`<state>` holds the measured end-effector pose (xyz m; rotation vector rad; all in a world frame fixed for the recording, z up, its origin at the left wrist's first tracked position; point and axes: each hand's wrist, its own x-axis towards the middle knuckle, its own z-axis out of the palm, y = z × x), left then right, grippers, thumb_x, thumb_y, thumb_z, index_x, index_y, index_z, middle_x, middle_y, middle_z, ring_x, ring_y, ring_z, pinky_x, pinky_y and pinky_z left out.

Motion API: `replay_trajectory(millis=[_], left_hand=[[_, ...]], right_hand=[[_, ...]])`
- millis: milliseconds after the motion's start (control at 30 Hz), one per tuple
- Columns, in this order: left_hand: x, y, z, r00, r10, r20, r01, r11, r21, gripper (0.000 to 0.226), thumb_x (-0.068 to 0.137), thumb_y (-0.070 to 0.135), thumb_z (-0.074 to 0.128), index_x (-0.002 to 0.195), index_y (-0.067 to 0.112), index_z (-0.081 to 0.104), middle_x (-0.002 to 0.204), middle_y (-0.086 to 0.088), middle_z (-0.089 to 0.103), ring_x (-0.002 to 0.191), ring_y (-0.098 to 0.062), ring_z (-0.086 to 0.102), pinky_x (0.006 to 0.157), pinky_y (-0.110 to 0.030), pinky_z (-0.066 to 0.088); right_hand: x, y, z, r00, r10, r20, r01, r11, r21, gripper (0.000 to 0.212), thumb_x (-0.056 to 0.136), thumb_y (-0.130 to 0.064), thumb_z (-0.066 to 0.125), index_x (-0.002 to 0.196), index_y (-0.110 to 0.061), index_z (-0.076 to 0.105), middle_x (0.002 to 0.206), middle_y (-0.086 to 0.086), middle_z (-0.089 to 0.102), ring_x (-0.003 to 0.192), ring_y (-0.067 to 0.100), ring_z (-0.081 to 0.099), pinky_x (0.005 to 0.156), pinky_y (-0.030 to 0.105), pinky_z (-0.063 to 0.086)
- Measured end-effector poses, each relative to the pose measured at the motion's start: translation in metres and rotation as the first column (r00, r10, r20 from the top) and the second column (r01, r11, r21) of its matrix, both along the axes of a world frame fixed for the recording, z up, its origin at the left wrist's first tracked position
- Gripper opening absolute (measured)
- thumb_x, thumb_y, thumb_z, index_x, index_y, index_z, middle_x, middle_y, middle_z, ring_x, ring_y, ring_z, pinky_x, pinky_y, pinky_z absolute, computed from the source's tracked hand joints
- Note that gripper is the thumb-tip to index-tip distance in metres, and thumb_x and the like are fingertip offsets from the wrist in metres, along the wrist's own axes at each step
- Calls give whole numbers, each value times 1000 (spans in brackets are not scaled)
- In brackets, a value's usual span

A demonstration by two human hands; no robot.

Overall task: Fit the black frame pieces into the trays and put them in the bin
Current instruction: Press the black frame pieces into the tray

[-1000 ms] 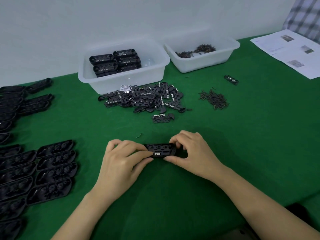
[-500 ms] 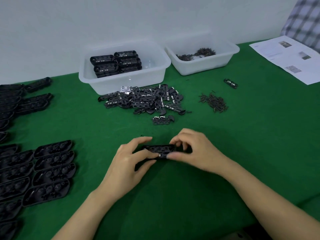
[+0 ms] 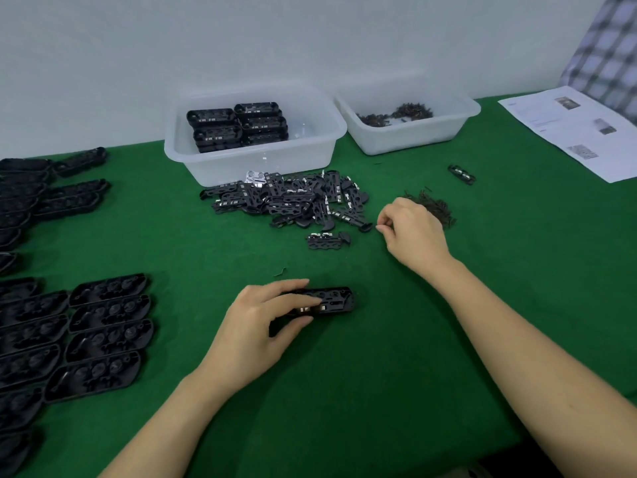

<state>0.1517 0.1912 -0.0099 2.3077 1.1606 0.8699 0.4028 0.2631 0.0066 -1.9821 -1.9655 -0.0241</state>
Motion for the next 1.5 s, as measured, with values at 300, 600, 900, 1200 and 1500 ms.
replay_trajectory(millis=[300,600,900,1200,1500], left_hand=[[33,0,34,897,173,407,-172,984,-40,18,77,25,72,95,24,70,87,14,70,81,2,64,71,-11,46],[52,-4,24,738,259,623,-153,964,-220,8,71,22,71,78,24,72,78,8,71,75,-7,67,68,-19,51],[85,28,31,835,216,505,-101,964,-246,20,74,11,76,72,29,69,70,15,70,66,1,65,63,-11,49],[180,115,16,994,113,6,-111,983,-150,2,80,16,71,82,17,71,78,4,70,73,-10,64,78,-32,54],[176,124,25,909,196,-368,-132,973,191,40,83,53,59,112,25,58,103,6,65,100,-19,57,84,-35,32]], right_hand=[[-55,-79,31,492,47,-869,-215,974,-69,18,84,-8,61,72,-22,61,58,-14,60,54,-2,51,54,10,42],[-79,-84,25,-189,-268,-945,-252,943,-217,16,82,3,55,75,-8,63,57,-4,60,50,8,51,51,21,45],[-36,-88,23,-473,-95,-876,152,971,-187,2,77,-11,59,75,-12,60,60,-5,59,53,6,54,49,18,47],[-15,-119,-1,-232,-93,-968,297,941,-161,13,86,-3,52,77,-7,60,61,-2,58,54,8,52,55,22,45],[-19,-124,-8,-3,-65,-998,241,968,-64,9,86,-5,56,80,-7,61,58,-5,57,57,8,51,56,17,45]])
